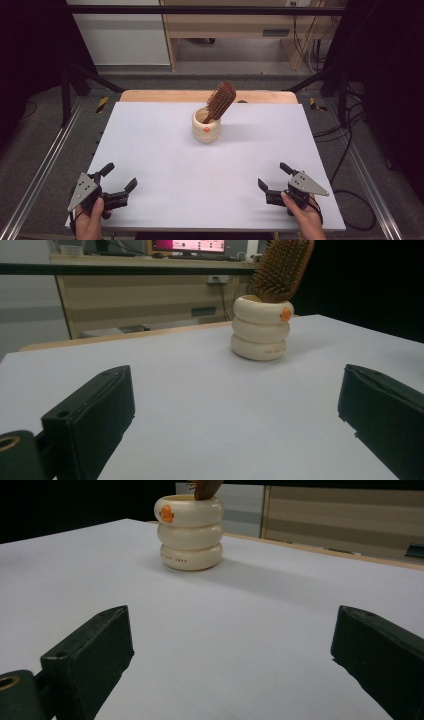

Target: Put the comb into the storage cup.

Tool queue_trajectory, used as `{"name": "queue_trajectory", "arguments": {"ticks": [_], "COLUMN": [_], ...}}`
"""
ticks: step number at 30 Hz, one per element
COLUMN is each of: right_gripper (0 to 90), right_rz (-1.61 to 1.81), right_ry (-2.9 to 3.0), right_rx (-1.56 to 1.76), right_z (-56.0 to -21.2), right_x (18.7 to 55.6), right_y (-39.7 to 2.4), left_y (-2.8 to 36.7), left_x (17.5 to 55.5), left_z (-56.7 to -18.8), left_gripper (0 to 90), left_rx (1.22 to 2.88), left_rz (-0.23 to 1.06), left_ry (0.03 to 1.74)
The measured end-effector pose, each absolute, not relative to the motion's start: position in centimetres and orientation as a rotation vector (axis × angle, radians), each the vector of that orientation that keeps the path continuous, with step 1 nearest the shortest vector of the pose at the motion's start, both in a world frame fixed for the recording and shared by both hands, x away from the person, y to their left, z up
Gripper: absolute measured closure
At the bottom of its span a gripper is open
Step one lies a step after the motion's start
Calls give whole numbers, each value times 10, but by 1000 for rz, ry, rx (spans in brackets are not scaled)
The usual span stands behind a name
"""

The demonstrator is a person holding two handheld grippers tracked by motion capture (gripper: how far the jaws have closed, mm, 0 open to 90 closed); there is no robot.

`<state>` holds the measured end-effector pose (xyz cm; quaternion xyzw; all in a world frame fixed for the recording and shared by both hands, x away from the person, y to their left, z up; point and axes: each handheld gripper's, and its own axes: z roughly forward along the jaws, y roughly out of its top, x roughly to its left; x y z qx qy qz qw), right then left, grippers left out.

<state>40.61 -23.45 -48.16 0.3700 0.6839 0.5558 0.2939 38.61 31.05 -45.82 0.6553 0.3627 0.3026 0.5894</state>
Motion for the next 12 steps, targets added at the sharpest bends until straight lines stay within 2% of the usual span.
{"name": "queue_trajectory", "arguments": {"ticks": [12], "right_gripper": [38], "right_rz": [1465], "right_ry": [1771], "right_rx": [939], "right_z": [-482], "right_x": [414], "right_y": [-219], "left_y": [307], "left_x": [390], "left_z": [-462], "left_gripper": [17], "left_rx": [1539], "left_rz": [683], "left_ry": [864]}}
